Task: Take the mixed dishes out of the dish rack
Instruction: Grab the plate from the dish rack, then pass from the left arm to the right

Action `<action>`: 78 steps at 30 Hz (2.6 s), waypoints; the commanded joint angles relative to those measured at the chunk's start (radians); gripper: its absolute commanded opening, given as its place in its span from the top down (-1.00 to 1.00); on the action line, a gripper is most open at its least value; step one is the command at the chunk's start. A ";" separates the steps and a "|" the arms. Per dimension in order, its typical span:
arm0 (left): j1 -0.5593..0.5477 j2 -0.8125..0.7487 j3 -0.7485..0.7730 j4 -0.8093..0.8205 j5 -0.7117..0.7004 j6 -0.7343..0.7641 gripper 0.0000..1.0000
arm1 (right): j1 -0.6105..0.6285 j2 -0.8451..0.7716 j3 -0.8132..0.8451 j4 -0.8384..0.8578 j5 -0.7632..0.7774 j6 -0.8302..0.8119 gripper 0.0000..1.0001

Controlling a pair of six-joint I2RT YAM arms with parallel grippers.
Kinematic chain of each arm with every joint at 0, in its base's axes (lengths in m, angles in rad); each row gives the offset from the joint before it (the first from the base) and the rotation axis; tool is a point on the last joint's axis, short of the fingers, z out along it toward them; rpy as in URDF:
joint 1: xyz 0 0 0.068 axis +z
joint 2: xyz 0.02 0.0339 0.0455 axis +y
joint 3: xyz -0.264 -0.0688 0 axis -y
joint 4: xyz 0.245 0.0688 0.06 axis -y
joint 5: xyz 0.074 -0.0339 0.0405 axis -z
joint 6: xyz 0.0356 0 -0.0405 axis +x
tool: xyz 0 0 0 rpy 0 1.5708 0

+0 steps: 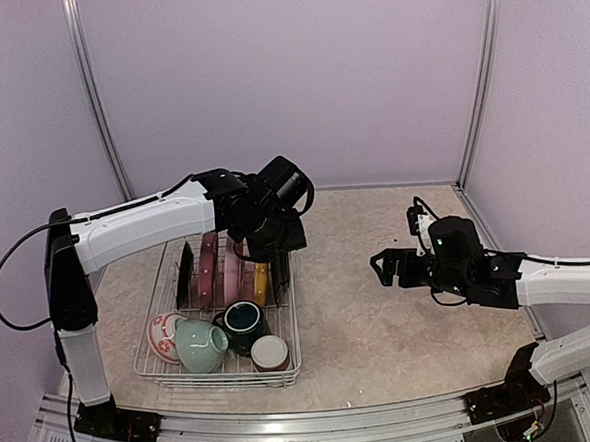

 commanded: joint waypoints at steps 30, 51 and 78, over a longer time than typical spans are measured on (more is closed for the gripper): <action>0.010 -0.056 0.046 -0.064 -0.097 0.091 0.90 | -0.018 -0.019 -0.017 -0.009 -0.016 0.000 -0.98; -0.011 -0.285 0.007 0.027 -0.060 0.304 1.00 | -0.018 -0.030 0.023 -0.018 -0.036 -0.009 -0.98; -0.091 -0.468 -0.034 0.255 0.044 0.846 1.00 | -0.025 -0.141 0.222 -0.228 -0.035 -0.030 -0.99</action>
